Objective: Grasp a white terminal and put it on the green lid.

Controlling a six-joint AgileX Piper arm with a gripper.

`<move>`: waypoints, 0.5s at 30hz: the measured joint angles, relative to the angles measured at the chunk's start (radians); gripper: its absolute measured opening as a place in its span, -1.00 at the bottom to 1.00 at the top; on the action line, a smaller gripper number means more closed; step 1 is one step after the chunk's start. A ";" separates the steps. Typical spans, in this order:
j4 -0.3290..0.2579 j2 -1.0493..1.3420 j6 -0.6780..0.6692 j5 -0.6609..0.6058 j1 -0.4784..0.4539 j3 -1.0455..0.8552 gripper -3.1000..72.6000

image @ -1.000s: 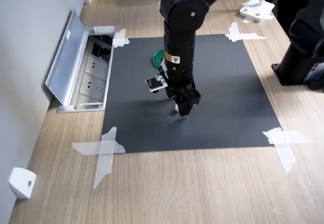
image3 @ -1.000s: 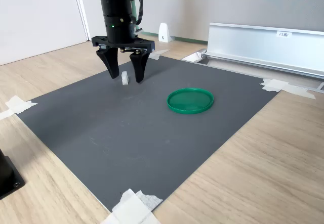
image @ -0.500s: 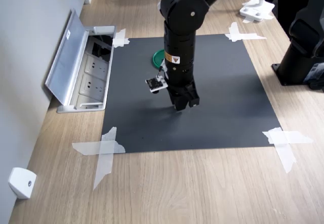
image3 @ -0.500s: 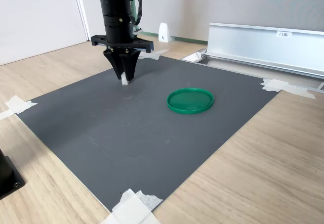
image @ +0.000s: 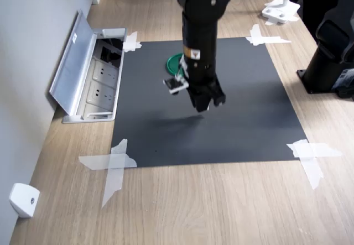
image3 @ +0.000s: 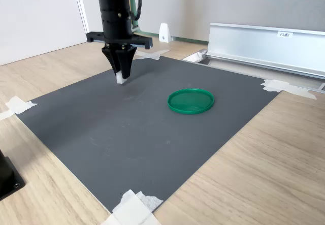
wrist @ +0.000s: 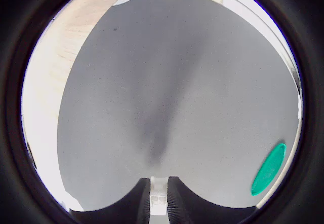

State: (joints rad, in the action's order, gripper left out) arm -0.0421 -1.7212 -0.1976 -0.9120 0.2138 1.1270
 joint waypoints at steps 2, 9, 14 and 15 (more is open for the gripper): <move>0.002 0.028 -0.039 -0.020 -0.045 0.000 -0.69; 0.006 0.066 -0.199 -0.046 -0.240 0.000 -0.69; 0.007 0.066 -0.294 -0.006 -0.376 0.000 -0.69; 0.007 0.063 -0.308 0.003 -0.399 0.000 -0.69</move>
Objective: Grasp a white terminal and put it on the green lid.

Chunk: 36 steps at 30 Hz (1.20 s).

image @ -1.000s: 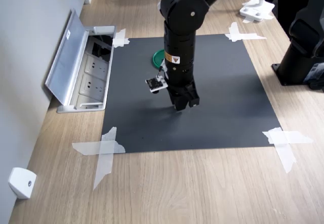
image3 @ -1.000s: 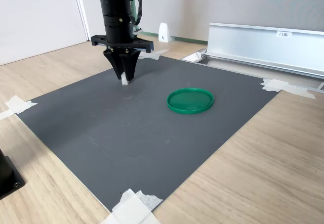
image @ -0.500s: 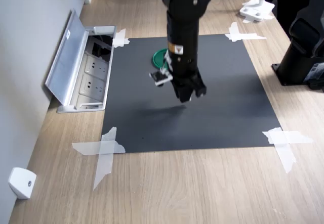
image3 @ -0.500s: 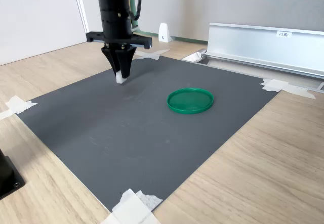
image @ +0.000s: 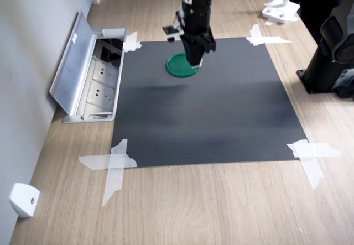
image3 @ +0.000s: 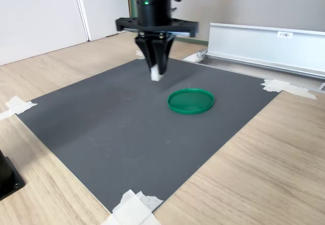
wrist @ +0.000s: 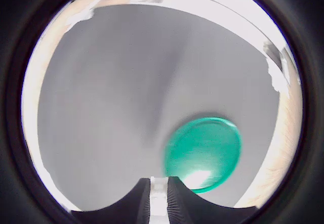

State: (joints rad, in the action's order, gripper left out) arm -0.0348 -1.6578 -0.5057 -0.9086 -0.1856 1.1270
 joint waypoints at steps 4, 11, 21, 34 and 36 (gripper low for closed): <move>0.003 -0.043 -0.047 0.030 -0.066 0.001 -0.69; 0.004 -0.115 -0.079 0.077 -0.085 0.001 -0.69; -0.006 -0.123 -0.133 0.131 -0.085 0.001 -0.69; -0.008 -0.130 -0.178 0.133 -0.085 0.001 -0.24; -0.008 -0.131 -0.185 0.134 -0.085 0.001 -0.06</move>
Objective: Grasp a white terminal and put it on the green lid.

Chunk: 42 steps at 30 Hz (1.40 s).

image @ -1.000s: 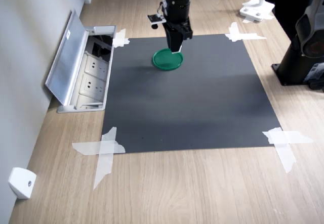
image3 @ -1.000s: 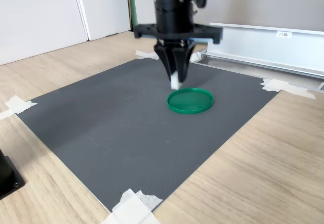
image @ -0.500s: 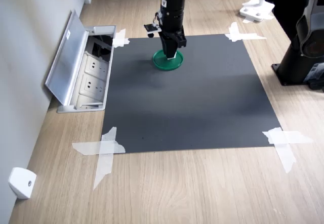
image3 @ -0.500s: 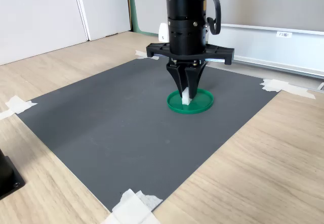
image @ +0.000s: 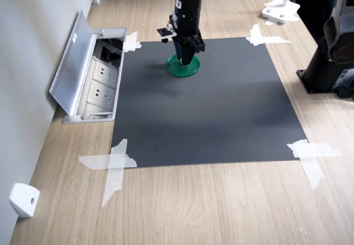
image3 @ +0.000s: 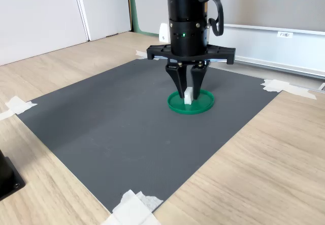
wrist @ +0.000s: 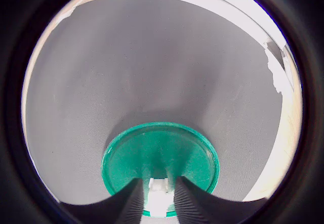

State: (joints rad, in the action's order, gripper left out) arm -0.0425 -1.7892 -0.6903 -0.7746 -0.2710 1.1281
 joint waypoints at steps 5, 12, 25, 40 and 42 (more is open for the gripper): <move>0.014 0.000 -0.003 0.000 0.000 0.000 0.33; 0.011 0.075 -0.002 -0.002 0.000 0.000 0.44; -0.056 0.621 0.121 0.021 0.000 -0.175 -0.51; 0.009 1.390 0.541 0.342 0.000 -0.733 -0.94; -0.001 1.461 0.570 0.354 0.000 -0.800 -0.93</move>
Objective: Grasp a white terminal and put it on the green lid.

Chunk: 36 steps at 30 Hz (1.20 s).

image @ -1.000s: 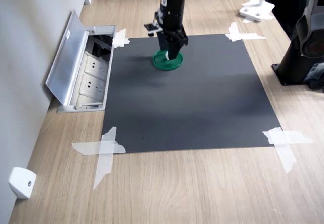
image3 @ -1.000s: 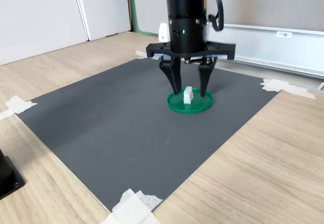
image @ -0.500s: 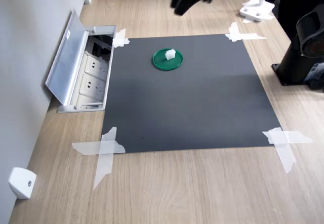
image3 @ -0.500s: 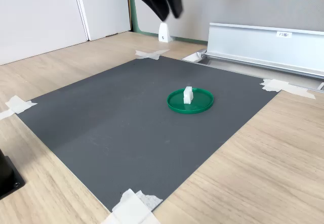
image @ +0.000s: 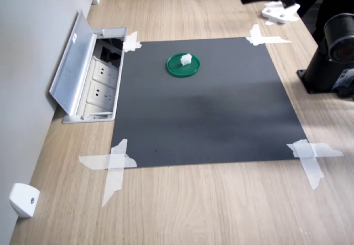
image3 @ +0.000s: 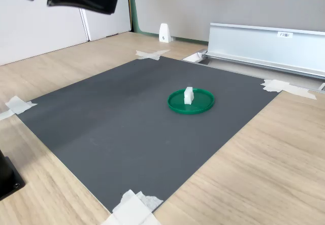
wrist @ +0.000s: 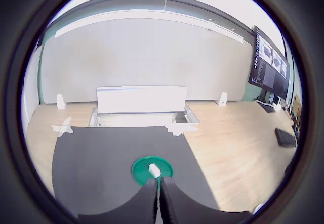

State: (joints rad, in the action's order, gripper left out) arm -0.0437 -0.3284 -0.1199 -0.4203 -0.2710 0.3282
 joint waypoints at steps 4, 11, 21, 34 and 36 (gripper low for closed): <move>-0.002 0.130 0.041 0.027 0.033 -0.123 -0.93; 0.001 0.320 0.050 0.151 0.175 -0.273 -0.93; 0.012 0.339 0.050 0.162 0.196 -0.310 -0.94; 0.012 0.339 0.050 0.139 0.196 -0.310 -0.94; 0.012 0.339 0.050 0.139 0.196 -0.310 -0.94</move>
State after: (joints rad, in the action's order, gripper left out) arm -0.0319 0.0111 -0.0702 -0.2811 -0.0746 0.0187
